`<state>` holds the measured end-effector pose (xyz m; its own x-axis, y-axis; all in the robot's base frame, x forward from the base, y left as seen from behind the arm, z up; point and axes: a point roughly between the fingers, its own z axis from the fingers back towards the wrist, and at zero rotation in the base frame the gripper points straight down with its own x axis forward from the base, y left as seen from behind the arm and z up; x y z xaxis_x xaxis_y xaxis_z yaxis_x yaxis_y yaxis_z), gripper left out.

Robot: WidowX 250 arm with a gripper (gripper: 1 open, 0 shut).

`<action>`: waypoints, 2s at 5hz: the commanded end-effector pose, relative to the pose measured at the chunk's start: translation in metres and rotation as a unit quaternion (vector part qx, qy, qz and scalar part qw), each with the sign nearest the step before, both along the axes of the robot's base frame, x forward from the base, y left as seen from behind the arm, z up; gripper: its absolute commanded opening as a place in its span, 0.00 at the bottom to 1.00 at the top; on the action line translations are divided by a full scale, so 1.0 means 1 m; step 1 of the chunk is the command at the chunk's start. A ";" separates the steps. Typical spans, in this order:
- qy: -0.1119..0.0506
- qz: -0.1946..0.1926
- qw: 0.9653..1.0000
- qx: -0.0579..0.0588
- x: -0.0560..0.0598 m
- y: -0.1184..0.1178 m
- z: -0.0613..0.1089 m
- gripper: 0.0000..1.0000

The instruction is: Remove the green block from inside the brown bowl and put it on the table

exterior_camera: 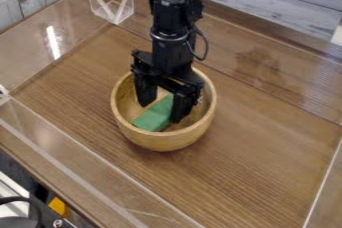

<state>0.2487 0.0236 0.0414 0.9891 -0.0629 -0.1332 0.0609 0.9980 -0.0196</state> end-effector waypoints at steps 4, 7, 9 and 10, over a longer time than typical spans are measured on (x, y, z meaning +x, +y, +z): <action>-0.024 0.009 1.000 -0.012 0.003 -0.001 0.022 0.00; -0.050 0.021 0.998 -0.036 0.005 -0.001 0.053 0.00; -0.107 0.021 0.993 -0.054 0.014 -0.013 0.110 0.00; -0.117 0.006 0.992 -0.040 0.013 -0.026 0.101 0.00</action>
